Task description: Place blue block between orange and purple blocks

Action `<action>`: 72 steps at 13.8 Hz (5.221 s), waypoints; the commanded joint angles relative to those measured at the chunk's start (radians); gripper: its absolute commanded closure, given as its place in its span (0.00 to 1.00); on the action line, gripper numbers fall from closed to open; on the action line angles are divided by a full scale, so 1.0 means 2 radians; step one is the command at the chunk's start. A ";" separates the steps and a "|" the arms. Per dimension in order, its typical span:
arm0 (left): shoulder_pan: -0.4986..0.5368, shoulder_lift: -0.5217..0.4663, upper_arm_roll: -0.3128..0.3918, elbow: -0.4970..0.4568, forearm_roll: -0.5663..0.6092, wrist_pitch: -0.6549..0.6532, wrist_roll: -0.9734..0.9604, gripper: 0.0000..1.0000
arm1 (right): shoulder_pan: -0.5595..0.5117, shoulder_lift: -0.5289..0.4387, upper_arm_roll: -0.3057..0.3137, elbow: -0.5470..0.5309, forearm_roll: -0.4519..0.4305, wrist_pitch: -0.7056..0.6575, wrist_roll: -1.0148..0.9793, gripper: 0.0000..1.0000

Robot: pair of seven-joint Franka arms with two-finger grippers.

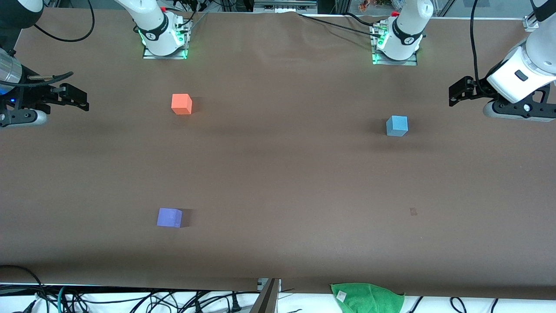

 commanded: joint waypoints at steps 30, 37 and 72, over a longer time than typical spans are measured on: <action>0.017 -0.010 -0.028 -0.378 0.009 0.318 0.008 0.00 | -0.004 -0.005 0.003 0.000 0.002 0.000 -0.003 0.00; 0.014 0.034 -0.029 -0.442 0.009 0.443 0.001 0.00 | -0.004 -0.005 0.003 0.000 0.002 0.000 -0.003 0.00; -0.175 0.293 -0.124 0.065 -0.031 0.185 -0.218 0.83 | -0.005 -0.005 0.003 0.000 0.002 0.000 -0.003 0.00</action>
